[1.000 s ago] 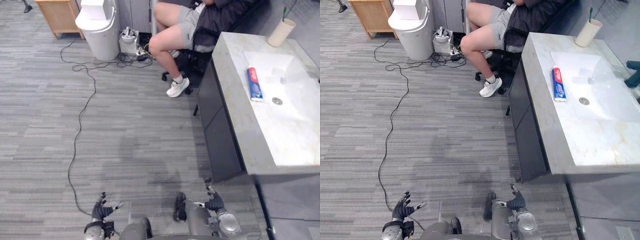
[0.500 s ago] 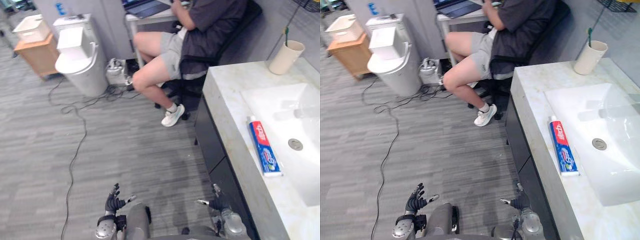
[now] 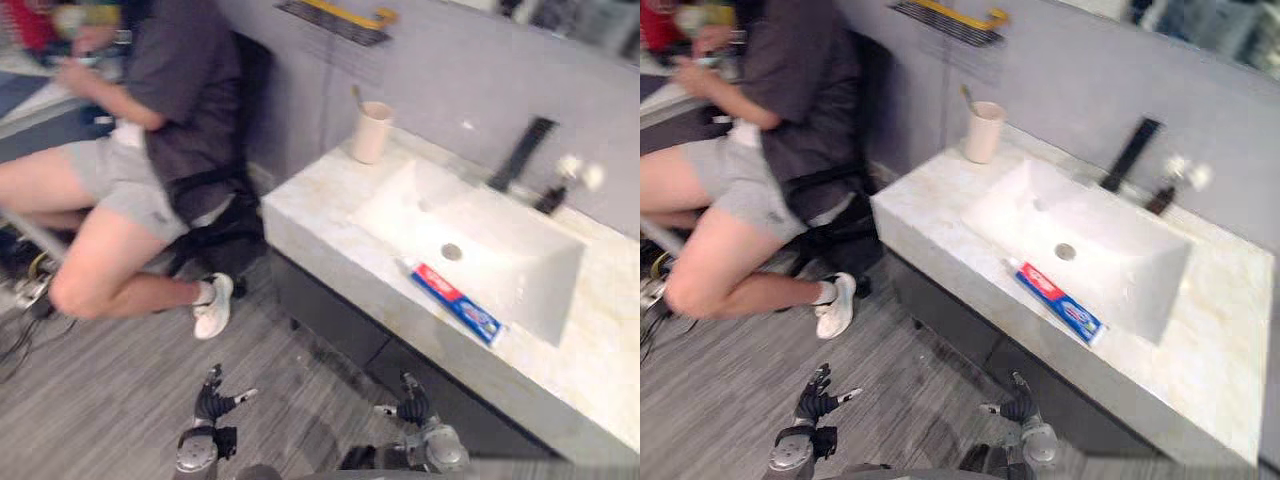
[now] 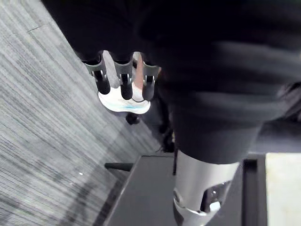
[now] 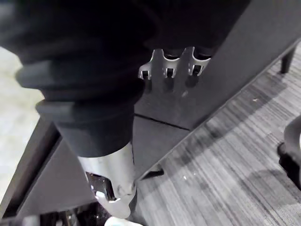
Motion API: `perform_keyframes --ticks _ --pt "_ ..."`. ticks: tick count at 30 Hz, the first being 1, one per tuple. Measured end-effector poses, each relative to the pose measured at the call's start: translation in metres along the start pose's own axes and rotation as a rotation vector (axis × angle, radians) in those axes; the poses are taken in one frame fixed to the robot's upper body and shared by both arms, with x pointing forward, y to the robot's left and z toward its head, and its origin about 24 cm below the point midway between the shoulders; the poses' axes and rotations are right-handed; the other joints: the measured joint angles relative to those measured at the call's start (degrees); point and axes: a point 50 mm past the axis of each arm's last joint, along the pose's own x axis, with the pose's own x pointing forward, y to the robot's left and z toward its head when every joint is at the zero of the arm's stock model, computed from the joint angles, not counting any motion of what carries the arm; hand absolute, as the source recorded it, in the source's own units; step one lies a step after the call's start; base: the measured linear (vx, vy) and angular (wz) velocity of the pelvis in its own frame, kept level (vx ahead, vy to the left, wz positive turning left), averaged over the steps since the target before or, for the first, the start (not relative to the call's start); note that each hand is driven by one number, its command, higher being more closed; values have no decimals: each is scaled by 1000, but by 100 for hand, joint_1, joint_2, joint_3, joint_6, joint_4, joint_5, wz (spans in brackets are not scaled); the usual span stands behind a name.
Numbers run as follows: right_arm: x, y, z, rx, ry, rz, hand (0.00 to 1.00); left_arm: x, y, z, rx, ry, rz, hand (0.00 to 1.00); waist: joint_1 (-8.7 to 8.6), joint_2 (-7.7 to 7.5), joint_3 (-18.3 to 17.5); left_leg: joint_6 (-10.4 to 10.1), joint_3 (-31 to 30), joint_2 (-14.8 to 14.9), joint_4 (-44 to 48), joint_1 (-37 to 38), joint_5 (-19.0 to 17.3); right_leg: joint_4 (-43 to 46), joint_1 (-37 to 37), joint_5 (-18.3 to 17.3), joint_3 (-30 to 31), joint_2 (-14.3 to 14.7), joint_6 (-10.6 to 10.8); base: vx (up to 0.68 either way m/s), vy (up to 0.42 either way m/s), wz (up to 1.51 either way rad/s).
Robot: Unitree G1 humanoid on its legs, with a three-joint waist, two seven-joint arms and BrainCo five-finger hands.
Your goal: Organize washtable
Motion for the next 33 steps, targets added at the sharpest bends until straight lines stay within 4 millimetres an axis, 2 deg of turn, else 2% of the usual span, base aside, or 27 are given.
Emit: perform_keyframes --ticks 1,2,3,4,5,6,8,10,12,13,14,15,16,17,18,19,21,22,27,33 --pt "0 -5 -3 -8 10 -10 0 0 0 1 -3 -1 0 0 -28 88 57 -7 20 52 37 23 -4 -156 52 37 82 107 -5 130 -60 -72" --pt "-2 -15 -11 -17 37 -37 0 0 -4 0 -11 0 -12 0 -101 256 127 -120 28 222 215 22 -82 -447 165 104 172 330 18 120 -72 -60" --pt "-4 -21 -18 -17 67 -53 0 0 -4 -1 -5 4 -20 0 -127 323 166 -200 33 410 631 -39 -158 -662 271 135 298 524 6 130 -118 -69" --pt "-5 -22 -22 -16 85 -58 0 0 -3 -1 0 3 -19 0 -113 324 171 -204 16 553 1011 -117 -174 -768 318 139 435 633 4 132 -161 -97" --pt "-8 -25 -26 -9 99 -68 0 -2 -2 -5 -4 17 -12 0 -59 345 187 -178 -225 802 1765 -355 -177 -940 438 147 703 825 -54 117 -164 -131" --pt "-8 -32 -27 3 100 -87 0 -4 -4 -7 -11 25 -14 0 10 380 210 -159 -879 818 2254 -535 -307 -1018 536 145 1004 976 -75 108 -116 -146" --pt "-10 -43 -33 0 128 -116 0 -6 -7 -11 -23 36 -18 0 44 440 241 -243 -1713 629 2334 -668 -485 -1077 685 191 1384 1088 -92 149 -25 -126" --pt "-10 -55 -36 14 142 -163 0 -5 -7 -8 -26 27 -14 0 30 403 275 -325 -2297 378 1849 -784 -570 -1095 807 207 1783 1105 -83 199 33 -102" --pt "-11 -66 -36 18 145 -206 0 -3 -6 -6 -32 18 -7 0 24 432 296 -363 -2881 188 1152 -837 -549 -1135 865 239 2122 1110 3 181 117 -102" --pt "-12 -72 -37 18 147 -226 0 -2 -6 -3 -36 10 -4 0 19 562 271 -461 -3112 152 724 -842 -449 -1187 918 281 2306 1141 87 189 165 -95" --pt "-13 -76 -39 15 152 -238 0 -1 -6 -2 -38 7 -3 0 17 588 288 -530 -3156 165 519 -836 -326 -1251 970 313 2405 1186 142 198 204 -84" --pt "-16 -83 -42 11 161 -257 0 -1 -5 -3 -49 9 2 0 11 737 253 -470 -3154 247 297 -810 142 -1339 1066 336 2525 1278 222 197 235 -71" --pt "-17 -79 -45 26 176 -254 0 -1 2 -4 -59 17 28 0 7 699 225 -409 -3067 192 244 -625 212 -1434 1217 379 2672 1186 326 178 227 -56" --pt "-18 -78 -46 30 177 -251 0 -1 4 -5 -59 18 35 0 -2 655 203 -406 -3032 144 145 -564 211 -1473 1256 384 2709 1147 342 144 211 -36" --pt "-21 -72 -52 43 195 -244 0 -1 8 -4 -60 16 49 0 -29 498 143 -290 -2912 -38 -177 -350 303 -1584 1322 398 2783 970 425 135 185 -12" --pt "-23 -70 -54 61 204 -247 0 0 10 -4 -55 14 50 0 -77 405 138 -198 -2850 -187 -370 -208 394 -1659 1362 420 2794 831 512 131 191 -8" --pt "-22 -72 -54 88 201 -261 0 -1 11 -5 -53 17 50 0 -96 363 131 -119 -2769 -348 -510 -144 451 -1739 1370 475 2844 679 609 76 149 -6" --pt "-15 -74 -45 117 176 -271 0 -10 15 -26 -16 93 43 0 -95 341 57 47 -2762 -700 -1784 579 1071 -2007 1556 624 2917 506 784 23 71 -6" --pt "-15 -74 -45 120 177 -272 0 -10 15 -26 -16 92 41 0 -98 309 45 47 -2759 -700 -1784 587 1071 -2008 1562 624 2919 506 784 0 0 0" --pt "-20 -71 -59 285 229 -315 0 -11 0 -26 -70 97 6 0 -97 286 66 47 -2775 -704 -1790 742 1070 -2056 1755 632 2879 504 784 -19 -4 1"
